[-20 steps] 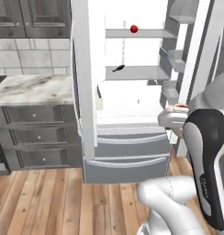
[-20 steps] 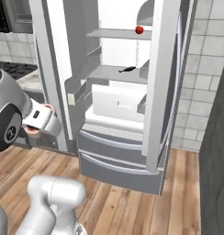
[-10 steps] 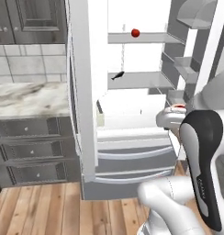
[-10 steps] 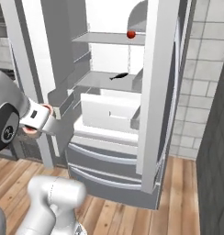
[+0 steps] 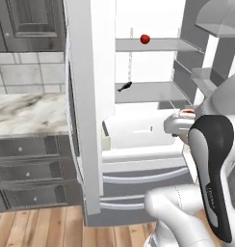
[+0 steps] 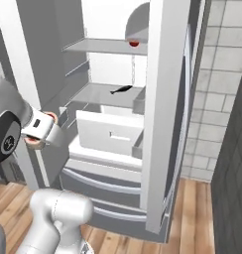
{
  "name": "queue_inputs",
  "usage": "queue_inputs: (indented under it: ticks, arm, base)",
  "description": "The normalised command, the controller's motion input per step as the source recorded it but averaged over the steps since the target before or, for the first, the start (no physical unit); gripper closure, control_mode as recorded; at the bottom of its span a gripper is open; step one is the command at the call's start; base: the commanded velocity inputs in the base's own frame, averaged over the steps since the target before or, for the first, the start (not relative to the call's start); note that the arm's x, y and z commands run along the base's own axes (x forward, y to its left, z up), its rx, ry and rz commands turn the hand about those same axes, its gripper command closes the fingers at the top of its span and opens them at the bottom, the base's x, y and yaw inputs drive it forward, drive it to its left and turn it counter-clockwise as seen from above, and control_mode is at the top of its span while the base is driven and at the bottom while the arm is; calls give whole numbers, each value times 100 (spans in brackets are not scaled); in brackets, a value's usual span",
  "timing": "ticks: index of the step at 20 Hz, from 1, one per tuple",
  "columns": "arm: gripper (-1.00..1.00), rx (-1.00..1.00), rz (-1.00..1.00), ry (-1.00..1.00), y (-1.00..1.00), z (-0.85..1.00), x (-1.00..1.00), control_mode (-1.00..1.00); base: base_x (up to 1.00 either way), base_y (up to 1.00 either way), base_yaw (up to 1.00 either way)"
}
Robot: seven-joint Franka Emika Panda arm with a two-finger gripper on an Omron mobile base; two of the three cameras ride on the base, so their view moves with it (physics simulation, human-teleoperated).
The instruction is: Transport the steak and corn to the fridge. Place the steak on the rack containing meat and place the corn on the rack containing the vegetable, ensuring meats and vegetables are on different racks.
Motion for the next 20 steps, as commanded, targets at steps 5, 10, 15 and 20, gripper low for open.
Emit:
queue_inputs:
  ticks: [5,10,15,20]
  arm:
    - [100,0,0,0,0,0,0,100]
    - [100,0,0,0,0,0,0,100]
    - [100,0,0,0,0,0,0,100]
    - [100,0,0,0,0,0,0,100]
  base:
    - [57,-4,-4]
    - [66,0,-12]
    - [66,-3,-10]
    - [97,8,0]
